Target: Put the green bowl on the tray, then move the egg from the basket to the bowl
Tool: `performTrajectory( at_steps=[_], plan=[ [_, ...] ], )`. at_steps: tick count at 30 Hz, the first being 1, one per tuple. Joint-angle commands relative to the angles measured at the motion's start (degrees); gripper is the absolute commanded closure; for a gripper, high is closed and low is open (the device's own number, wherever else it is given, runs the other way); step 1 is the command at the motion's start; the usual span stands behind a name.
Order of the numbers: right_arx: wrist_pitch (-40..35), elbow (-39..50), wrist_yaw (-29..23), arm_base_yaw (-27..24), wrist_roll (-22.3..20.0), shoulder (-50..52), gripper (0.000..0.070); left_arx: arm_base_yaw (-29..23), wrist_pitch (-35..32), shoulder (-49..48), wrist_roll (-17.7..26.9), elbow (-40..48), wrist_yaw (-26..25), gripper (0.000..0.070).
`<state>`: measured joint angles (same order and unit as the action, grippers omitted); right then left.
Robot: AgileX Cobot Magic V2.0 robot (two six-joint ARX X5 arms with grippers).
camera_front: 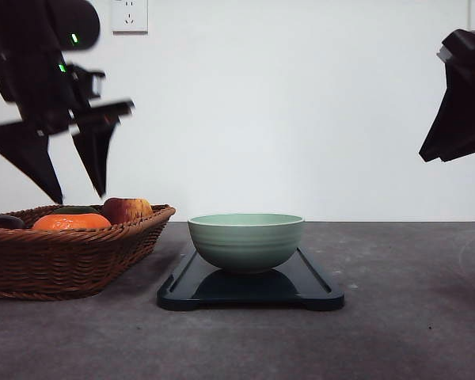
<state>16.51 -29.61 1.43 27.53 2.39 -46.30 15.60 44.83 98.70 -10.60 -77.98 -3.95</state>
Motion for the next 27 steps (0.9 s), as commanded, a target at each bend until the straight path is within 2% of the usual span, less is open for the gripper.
performTrajectory(
  at_steps=[1, 10, 24, 27],
  plan=[
    [-0.21, -0.24, -0.24, 0.35, 0.13, -0.42, 0.0551, 0.19, -1.46, 2.31, -1.15, -1.46, 0.82, 0.0349],
    [-0.19, -0.24, -0.22, 0.35, 0.15, -0.42, 0.0551, 0.17, -4.47, 8.23, -1.24, -1.46, 4.42, 0.0348],
    [-0.2, -0.24, -0.22, 0.35, 0.15, -0.42, 0.0551, 0.17, -5.49, 9.2, -0.93, -1.46, 4.44, 0.0354],
    [-0.19, -0.24, -0.22, 0.35, 0.15, -0.42, 0.0551, 0.17, -5.21, 9.2, -0.6, -1.46, 4.44, 0.038]
  ],
)
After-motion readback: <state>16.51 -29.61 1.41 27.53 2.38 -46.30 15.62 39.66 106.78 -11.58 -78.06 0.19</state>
